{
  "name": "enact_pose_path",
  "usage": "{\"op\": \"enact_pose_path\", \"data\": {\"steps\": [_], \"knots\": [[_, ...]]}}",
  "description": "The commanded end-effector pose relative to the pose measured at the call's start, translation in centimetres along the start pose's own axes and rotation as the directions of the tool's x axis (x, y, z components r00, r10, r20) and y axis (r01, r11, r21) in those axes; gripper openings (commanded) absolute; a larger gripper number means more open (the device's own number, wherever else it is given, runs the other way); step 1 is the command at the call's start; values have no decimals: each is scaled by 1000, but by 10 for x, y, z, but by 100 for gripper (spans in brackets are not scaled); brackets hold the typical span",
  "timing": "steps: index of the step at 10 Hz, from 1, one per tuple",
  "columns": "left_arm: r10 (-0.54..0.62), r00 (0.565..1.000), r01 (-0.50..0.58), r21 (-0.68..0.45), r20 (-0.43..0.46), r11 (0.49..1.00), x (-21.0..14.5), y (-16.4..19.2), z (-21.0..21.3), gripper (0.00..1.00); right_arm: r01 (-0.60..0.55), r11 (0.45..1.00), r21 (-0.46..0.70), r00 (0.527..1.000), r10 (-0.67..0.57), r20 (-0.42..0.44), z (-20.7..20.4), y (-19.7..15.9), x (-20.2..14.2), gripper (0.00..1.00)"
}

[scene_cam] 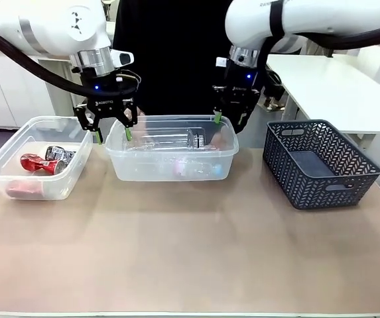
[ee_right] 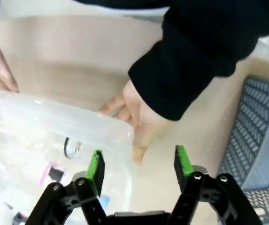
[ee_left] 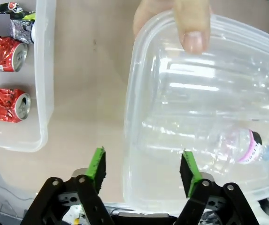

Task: Sort the waste into each basket.
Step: Release the Organizing box you were holding.

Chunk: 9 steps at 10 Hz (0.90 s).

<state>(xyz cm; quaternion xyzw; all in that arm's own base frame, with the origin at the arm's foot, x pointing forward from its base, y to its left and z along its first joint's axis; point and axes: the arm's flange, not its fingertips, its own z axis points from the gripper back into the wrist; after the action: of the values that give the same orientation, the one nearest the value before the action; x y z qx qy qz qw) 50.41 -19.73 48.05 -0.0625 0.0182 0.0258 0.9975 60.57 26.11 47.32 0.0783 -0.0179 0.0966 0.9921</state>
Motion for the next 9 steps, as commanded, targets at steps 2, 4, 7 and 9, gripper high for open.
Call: {"op": "enact_pose_path", "data": {"steps": [2,4,7,9], "knots": [[-53,999,54,-58,6,997,-10,12,0,100,5,999,54,1000,-7,23,-2,-8,-29,100],[-59,997,62,-58,53,996,-12,11,4,100,-27,995,96,1000,26,9,12,-9,-46,100],[-40,999,41,-36,21,999,-6,2,5,100,8,999,48,1000,-8,-4,6,-1,-26,100],[-40,999,41,-36,21,999,-6,2,5,100,8,999,48,1000,-8,-4,6,-1,-26,100]]}}
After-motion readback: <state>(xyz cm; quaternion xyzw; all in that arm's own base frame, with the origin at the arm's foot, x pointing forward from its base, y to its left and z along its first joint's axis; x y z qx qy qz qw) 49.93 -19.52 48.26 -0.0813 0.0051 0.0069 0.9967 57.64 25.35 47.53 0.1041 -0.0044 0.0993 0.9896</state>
